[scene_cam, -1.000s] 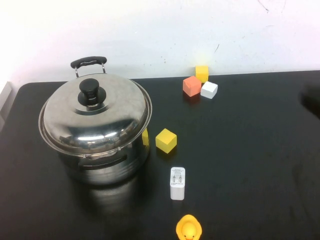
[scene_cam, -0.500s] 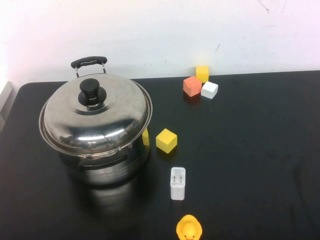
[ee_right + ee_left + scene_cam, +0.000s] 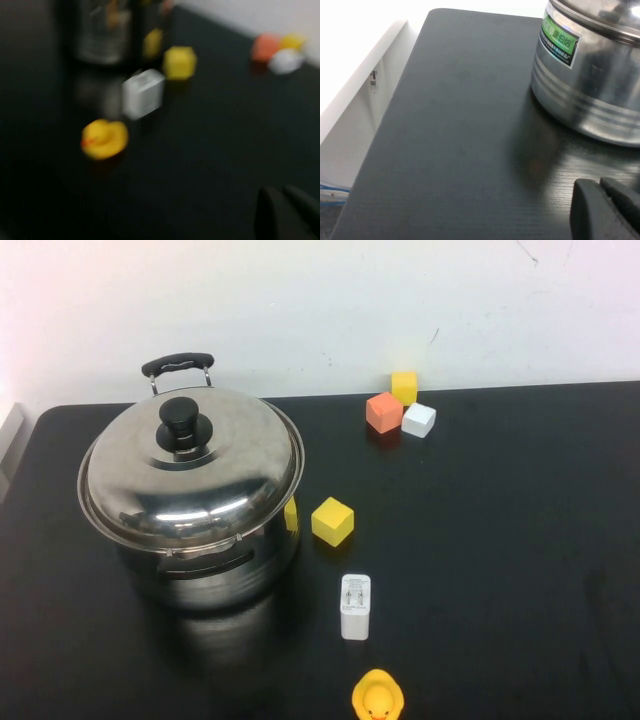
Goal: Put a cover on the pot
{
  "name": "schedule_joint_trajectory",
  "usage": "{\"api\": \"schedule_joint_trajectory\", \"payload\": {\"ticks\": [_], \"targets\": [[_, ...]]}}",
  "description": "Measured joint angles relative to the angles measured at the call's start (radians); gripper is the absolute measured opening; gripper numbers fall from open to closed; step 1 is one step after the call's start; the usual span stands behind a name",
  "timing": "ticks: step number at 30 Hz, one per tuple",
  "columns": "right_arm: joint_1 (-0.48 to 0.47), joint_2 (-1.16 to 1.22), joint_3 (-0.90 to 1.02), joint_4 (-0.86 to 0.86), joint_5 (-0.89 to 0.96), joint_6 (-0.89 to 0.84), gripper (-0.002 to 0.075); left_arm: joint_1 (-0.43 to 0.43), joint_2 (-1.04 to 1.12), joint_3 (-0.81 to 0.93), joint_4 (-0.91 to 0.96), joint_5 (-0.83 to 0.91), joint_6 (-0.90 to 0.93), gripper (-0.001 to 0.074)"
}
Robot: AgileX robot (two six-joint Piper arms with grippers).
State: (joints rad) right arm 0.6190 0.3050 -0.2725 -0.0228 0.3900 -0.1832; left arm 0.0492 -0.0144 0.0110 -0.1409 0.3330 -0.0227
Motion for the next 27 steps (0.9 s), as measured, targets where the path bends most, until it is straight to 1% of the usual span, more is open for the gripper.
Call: {"api": "schedule_joint_trajectory", "payload": {"ticks": [2, 4, 6, 8, 11, 13, 16, 18, 19, 21, 24, 27], "targets": [[0.0, -0.01, 0.034, 0.093, 0.004, -0.08, -0.0002, 0.0, 0.0, 0.0, 0.0, 0.0, 0.0, -0.0002], [-0.017, -0.029, 0.089, 0.13, -0.061, -0.123, -0.0002, 0.0, 0.0, 0.0, 0.0, 0.0, 0.0, -0.0002], [-0.062, -0.056, 0.15, 0.154, -0.143, -0.165, -0.0002, 0.0, 0.0, 0.0, 0.0, 0.0, 0.0, -0.0002], [-0.129, -0.087, 0.204, 0.195, -0.225, -0.221, -0.0002, 0.0, 0.0, 0.0, 0.0, 0.0, 0.0, -0.0002], [-0.273, -0.144, 0.272, 0.292, -0.331, -0.343, -0.0002, 0.0, 0.0, 0.0, 0.0, 0.0, 0.0, -0.0002], [-0.393, -0.185, 0.296, 0.344, -0.376, -0.412, -0.0002, 0.0, 0.0, 0.0, 0.0, 0.0, 0.0, -0.0002], [-0.567, -0.244, 0.299, 0.337, -0.39, -0.435, -0.0002, 0.0, 0.0, 0.0, 0.0, 0.0, 0.0, -0.0002], [-0.647, -0.284, 0.299, 0.263, -0.374, -0.373, -0.0002, 0.0, 0.0, 0.0, 0.0, 0.0, 0.0, -0.0002], [-0.678, -0.3, 0.299, 0.203, -0.359, -0.305, -0.0002, 0.0, 0.0, 0.0, 0.0, 0.0, 0.0, -0.0002], [-0.711, -0.311, 0.299, 0.087, -0.323, -0.153, -0.0002, 0.0, 0.0, 0.0, 0.0, 0.0, 0.0, -0.0002], [-0.716, -0.317, 0.299, -0.04, -0.246, 0.054, -0.0002, 0.0, 0.0, 0.0, 0.0, 0.0, 0.0, -0.0002], [-0.693, -0.317, 0.299, -0.096, -0.198, 0.135, -0.0002, 0.0, 0.0, 0.0, 0.0, 0.0, 0.0, -0.0002]]}}
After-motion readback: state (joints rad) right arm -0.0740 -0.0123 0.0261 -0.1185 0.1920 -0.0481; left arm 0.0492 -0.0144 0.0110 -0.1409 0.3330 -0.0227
